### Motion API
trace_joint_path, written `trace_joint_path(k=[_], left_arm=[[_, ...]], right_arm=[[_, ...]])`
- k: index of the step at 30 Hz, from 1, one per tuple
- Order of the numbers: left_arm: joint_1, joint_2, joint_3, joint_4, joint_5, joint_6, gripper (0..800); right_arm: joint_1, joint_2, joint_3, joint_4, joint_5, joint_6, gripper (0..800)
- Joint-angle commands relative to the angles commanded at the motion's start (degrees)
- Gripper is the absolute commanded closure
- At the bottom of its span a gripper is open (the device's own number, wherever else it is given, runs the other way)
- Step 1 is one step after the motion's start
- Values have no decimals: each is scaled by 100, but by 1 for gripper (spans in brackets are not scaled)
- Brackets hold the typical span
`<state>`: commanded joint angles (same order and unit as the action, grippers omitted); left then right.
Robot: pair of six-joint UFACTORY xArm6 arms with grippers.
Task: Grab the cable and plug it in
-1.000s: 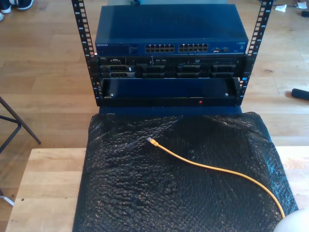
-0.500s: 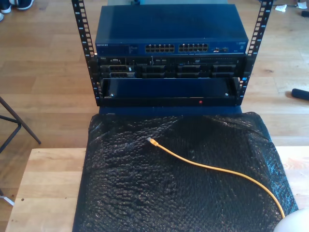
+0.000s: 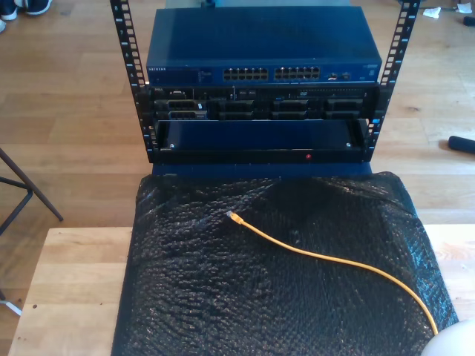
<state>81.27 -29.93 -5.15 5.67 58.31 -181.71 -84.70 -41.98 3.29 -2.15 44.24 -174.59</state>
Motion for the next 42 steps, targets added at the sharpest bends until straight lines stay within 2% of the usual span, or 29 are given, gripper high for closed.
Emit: trace_joint_path(k=[17,24,27,32,42], left_arm=[[0,-9,-9,0,53,-79,0],[0,-53,-62,18,123,-114,0],[0,-79,-246,18,413,-123,0],[-18,-167,-721,0,1284,-308,0],[-53,-220,-1380,-431,1793,-448,0]], right_arm=[[0,18,-79,18,70,18,1],[0,9,-545,18,914,18,0],[0,9,-800,26,1310,35,1],[0,-44,-1125,44,1732,79,1],[0,-35,-2286,501,2927,589,1]])
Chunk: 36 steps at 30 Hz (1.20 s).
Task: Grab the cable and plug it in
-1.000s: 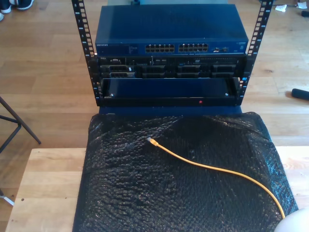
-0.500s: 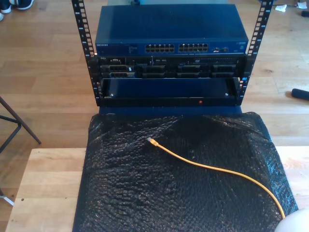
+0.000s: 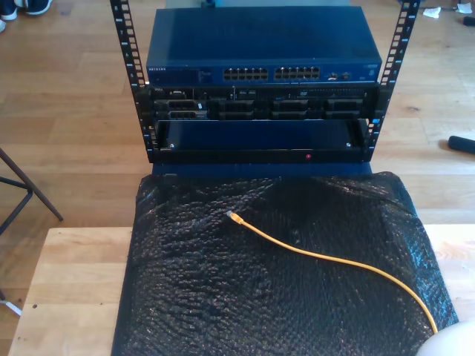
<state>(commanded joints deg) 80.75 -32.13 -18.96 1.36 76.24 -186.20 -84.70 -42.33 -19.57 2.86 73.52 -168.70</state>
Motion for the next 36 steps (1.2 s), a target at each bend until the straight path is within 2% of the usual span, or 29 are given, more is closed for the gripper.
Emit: trace_joint_path(k=[5,11,15,20,29,36], left_arm=[[-396,-9,-440,-255,712,-141,0],[-1125,18,-835,-334,1275,-985,0],[-1635,18,-862,-369,1275,-1670,0],[-2215,53,-862,-598,1275,-2418,0],[-3033,53,-870,-1152,1257,-3437,0],[-3727,70,-862,-1310,1213,-4220,0]], right_arm=[[18,18,-571,343,527,695,1],[18,158,-1292,1081,1160,1503,1],[62,325,-1829,1231,1697,2084,1],[167,457,-2321,1670,2189,2629,1],[563,870,-3244,2207,3068,3692,1],[1073,976,-3552,2541,3138,4440,2]])
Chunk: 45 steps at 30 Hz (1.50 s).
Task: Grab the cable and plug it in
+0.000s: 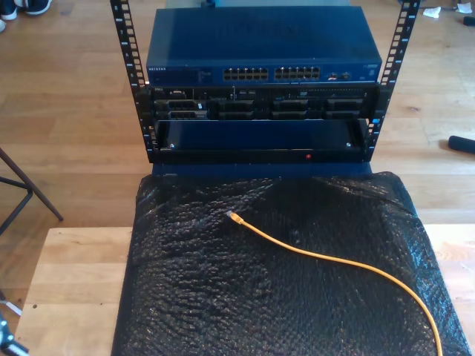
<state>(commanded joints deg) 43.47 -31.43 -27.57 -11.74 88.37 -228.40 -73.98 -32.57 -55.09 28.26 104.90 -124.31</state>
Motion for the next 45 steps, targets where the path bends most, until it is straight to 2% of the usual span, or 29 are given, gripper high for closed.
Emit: trace_joint_path(k=[6,10,17,21,37,45], left_arm=[[-255,18,-211,-70,-9,-281,0],[-273,53,-396,-484,18,-448,0],[-281,167,-501,-923,0,-580,0],[-281,193,-501,-1143,-9,-607,0],[-510,193,-492,-1160,-9,-941,0],[-519,202,-484,-1152,0,-932,0]], right_arm=[[475,0,-9,141,-9,545,2],[659,0,-9,308,-26,809,1],[914,-9,-26,905,-70,1371,2],[1275,-9,-70,914,-79,1644,1],[3244,-9,-9,862,-1011,3033,2],[4343,185,79,695,-1820,3596,3]])
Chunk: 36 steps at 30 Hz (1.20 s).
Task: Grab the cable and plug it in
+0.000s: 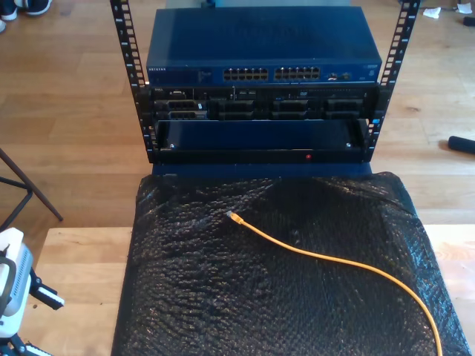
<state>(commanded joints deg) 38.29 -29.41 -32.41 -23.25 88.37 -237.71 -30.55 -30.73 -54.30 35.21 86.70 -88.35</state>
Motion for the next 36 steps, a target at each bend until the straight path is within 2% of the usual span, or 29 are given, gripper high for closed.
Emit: trace_joint_path(k=[10,17,23,32,36], left_arm=[[0,44,0,0,35,9,0],[0,44,0,0,53,18,0],[0,44,0,0,70,26,0],[0,44,9,0,70,26,0],[0,44,9,0,62,26,0]], right_arm=[[1530,993,-105,-545,-888,826,3],[2602,1459,-290,-1231,-1371,1442,1],[3437,1679,-316,-1890,-1899,2479,2],[4176,1987,-536,-2330,-1960,4079,4],[4501,2198,-580,-2479,-2066,4475,6]])
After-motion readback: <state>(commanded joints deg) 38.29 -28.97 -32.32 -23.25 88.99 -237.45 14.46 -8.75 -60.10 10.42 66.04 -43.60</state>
